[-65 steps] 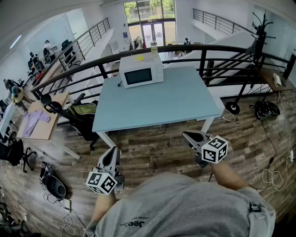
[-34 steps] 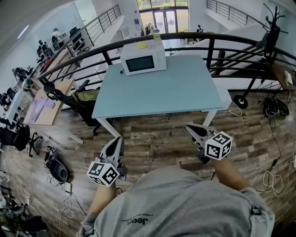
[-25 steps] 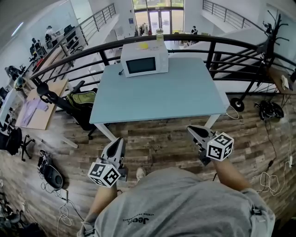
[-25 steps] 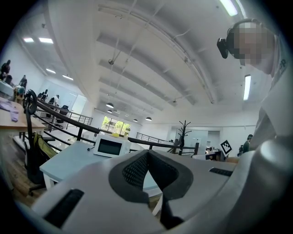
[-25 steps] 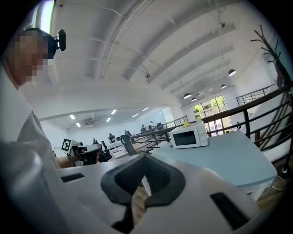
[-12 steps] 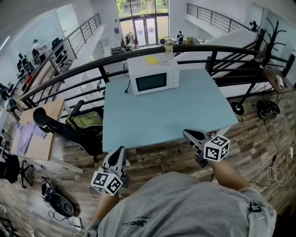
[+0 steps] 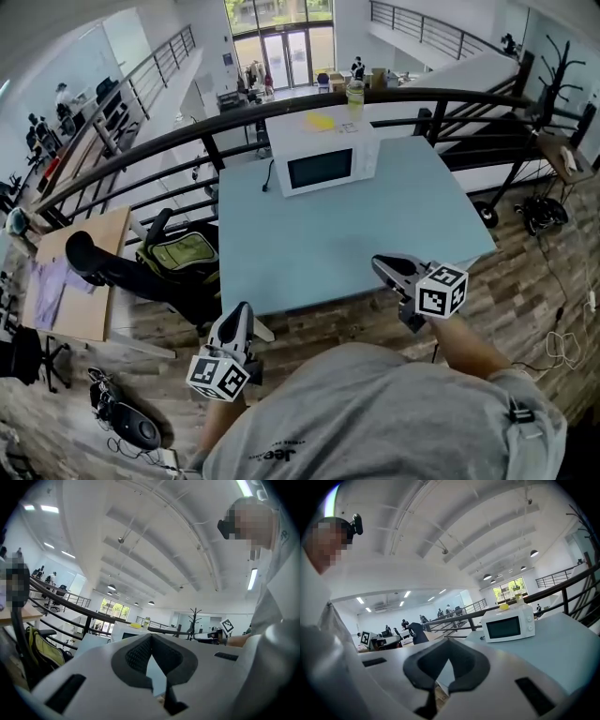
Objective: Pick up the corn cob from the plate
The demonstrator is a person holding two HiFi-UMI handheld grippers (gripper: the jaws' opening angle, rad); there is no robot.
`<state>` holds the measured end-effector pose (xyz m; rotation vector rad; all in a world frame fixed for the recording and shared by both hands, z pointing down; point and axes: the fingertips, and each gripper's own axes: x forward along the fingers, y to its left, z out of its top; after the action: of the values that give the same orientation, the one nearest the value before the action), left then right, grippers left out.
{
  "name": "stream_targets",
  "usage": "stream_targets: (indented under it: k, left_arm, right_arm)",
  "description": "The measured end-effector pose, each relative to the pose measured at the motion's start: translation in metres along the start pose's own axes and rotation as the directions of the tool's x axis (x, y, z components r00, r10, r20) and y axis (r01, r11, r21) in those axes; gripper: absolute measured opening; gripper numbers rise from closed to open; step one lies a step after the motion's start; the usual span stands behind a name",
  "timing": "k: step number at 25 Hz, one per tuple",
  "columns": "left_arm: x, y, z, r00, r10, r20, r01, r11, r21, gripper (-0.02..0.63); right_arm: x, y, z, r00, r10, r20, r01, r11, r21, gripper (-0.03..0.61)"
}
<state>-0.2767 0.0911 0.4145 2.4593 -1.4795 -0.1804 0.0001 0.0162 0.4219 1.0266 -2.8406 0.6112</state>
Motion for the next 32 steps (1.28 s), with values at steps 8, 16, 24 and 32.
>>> stream_targets:
  k: [8, 16, 24, 32]
  left_arm:
    - [0.018, 0.024, 0.000, 0.996, 0.089, -0.016, -0.089, 0.996, 0.002, 0.008]
    - [0.101, 0.030, 0.001, 0.980, 0.201, -0.005, -0.201, 0.979, 0.030, 0.008]
    - [0.225, 0.034, 0.011, 0.961, 0.276, -0.010, -0.277, 0.960, -0.042, 0.008]
    - [0.319, 0.054, 0.026, 0.956, 0.285, -0.070, -0.283, 0.958, 0.032, 0.008]
  right_arm:
    - [0.039, -0.037, 0.002, 0.998, 0.062, -0.006, -0.062, 0.997, 0.040, 0.006]
    - [0.079, -0.141, 0.035, 0.990, 0.143, 0.013, -0.143, 0.987, 0.070, 0.006]
    - [0.120, -0.250, 0.090, 0.979, 0.200, -0.033, -0.199, 0.980, 0.023, 0.006]
    - [0.176, -0.333, 0.128, 0.984, 0.146, -0.098, -0.150, 0.988, -0.031, 0.009]
